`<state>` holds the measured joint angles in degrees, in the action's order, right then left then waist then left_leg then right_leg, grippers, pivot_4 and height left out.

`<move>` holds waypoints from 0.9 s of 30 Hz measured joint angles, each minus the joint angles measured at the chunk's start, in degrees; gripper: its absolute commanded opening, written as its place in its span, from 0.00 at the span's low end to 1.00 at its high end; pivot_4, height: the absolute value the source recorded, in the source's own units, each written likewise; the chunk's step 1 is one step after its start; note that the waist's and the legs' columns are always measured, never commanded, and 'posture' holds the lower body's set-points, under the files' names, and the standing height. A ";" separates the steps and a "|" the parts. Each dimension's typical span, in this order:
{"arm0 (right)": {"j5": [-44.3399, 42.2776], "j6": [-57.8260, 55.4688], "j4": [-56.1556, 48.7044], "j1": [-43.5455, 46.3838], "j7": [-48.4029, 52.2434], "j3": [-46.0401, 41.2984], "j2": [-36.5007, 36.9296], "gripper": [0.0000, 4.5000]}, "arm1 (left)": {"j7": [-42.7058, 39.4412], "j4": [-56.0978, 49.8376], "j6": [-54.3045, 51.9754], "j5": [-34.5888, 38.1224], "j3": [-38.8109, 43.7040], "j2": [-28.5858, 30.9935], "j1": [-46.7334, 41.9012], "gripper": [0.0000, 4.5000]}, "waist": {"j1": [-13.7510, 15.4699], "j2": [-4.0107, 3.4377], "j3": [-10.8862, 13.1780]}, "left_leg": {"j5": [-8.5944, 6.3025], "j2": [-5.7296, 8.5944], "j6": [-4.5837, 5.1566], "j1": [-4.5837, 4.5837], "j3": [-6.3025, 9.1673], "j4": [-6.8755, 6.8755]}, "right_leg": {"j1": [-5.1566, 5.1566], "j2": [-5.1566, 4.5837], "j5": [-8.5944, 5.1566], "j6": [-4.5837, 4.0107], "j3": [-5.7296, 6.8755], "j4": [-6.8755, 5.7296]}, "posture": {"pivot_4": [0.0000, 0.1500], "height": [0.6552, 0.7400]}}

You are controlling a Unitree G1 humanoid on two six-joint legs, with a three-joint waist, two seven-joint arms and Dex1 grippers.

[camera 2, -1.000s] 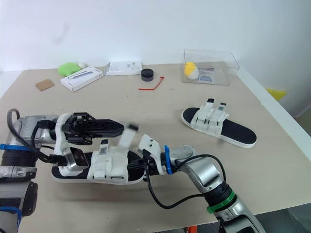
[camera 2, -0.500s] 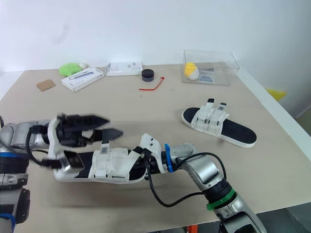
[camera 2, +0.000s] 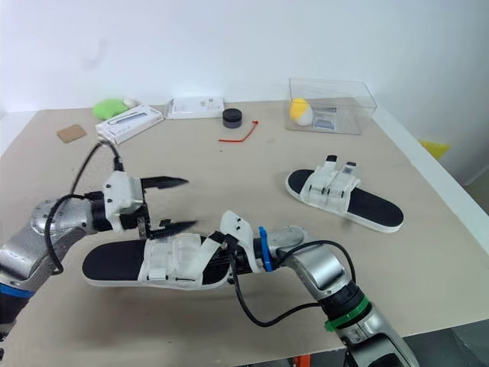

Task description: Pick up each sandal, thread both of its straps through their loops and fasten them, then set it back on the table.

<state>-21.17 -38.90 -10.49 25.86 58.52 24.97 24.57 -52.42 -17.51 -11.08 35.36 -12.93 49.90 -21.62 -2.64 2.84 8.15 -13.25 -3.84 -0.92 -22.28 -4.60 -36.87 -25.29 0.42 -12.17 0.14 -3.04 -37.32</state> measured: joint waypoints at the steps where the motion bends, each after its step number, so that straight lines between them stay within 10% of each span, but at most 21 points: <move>1: 0.02 0.04 0.02 0.00 0.02 0.01 -0.02 0.00 | -0.83 -0.62 -1.94 0.02 -0.27 -0.52 -0.54 0.99 | 0.01 0.00 0.00 | 0.00 0.00 0.00 0.00 0.02 0.00 | 0.00 0.01 -0.01 -0.01 0.00 0.00 | 1.00 1.00; 21: 0.03 -0.26 -0.58 -0.46 -0.68 -0.18 -0.07 0.00 | -12.91 -7.06 -7.01 -3.16 2.53 -1.72 3.84 0.99 | 0.06 0.00 0.00 | 0.00 0.00 0.00 0.00 0.07 -0.01 | 0.00 0.05 -0.09 -0.18 -0.08 0.00 | 1.00 1.00; 24: 0.02 -0.39 -0.74 -0.62 -0.85 -0.13 -0.08 0.00 | -9.40 -6.61 -13.23 1.71 7.89 -1.84 3.99 0.99 | 0.03 0.00 0.01 | 0.00 -0.02 0.00 -0.02 0.10 0.00 | -0.02 0.07 -0.02 -0.06 -0.05 0.00 | 1.00 1.00; 27: -0.02 -0.62 -1.37 -0.95 -1.14 -0.11 -0.05 0.00 | -5.02 -4.89 -31.45 21.72 19.39 4.47 4.37 0.99 | -0.10 0.06 0.04 | 0.00 -0.09 0.00 -0.02 0.14 0.04 | -0.04 0.10 -0.05 -0.11 -0.01 0.00 | 1.00 1.00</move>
<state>-21.19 -39.52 -11.86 24.91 57.37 24.86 24.52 -57.45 -22.39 -42.53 57.08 6.46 54.37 -17.25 -2.74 2.90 8.19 -13.25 -3.93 -0.92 -22.30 -4.46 -36.83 -25.33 0.52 -12.22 0.04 -3.05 -37.32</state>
